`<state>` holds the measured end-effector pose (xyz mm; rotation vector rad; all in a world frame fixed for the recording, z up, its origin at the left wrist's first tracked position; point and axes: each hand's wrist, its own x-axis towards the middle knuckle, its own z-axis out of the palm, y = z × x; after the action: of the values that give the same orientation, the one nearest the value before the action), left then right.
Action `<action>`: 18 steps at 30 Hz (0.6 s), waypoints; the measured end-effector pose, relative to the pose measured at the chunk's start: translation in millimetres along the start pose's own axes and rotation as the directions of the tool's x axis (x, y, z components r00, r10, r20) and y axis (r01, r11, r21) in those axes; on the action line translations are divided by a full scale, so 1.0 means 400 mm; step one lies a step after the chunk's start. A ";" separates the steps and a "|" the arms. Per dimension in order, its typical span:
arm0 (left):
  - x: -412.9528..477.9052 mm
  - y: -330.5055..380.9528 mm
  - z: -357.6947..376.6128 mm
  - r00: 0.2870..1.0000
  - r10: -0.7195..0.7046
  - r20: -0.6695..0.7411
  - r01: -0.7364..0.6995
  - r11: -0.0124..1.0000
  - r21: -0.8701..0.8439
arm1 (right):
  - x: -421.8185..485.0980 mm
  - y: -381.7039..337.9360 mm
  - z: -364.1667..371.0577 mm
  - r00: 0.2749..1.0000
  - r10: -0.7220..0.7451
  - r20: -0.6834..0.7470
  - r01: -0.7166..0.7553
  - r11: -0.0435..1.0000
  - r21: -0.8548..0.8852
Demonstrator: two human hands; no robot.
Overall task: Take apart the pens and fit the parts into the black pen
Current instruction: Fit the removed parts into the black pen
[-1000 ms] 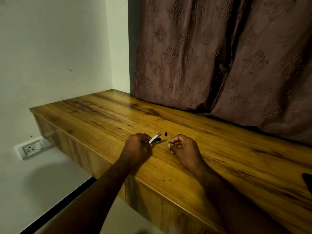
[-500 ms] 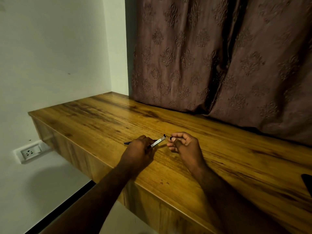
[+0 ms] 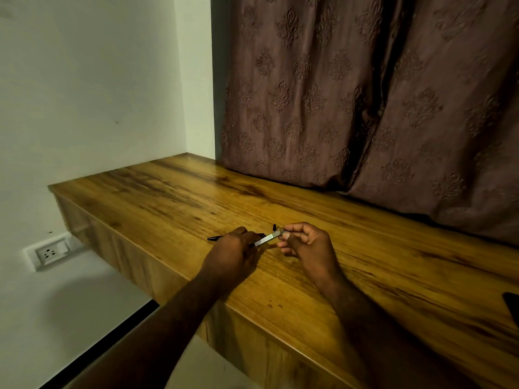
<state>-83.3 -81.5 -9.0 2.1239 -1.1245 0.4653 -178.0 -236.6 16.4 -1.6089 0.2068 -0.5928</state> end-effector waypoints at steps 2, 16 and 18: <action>0.000 0.003 -0.001 1.000 0.006 -0.004 -0.006 1.000 0.002 | 0.002 0.004 -0.001 1.000 -0.001 0.005 0.001 1.000 -0.012; -0.003 0.014 -0.011 0.999 -0.013 -0.044 0.012 1.000 -0.019 | 0.006 0.016 -0.003 1.000 -0.027 0.012 0.028 0.995 -0.092; -0.003 0.011 -0.009 0.999 -0.012 -0.050 0.011 1.000 -0.013 | 0.008 0.020 -0.005 1.000 -0.027 0.011 0.028 0.995 -0.095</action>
<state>-87.4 -80.1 -5.5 2.0952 -1.0839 0.5022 -174.6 -240.8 9.5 -1.7088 0.2089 -0.6040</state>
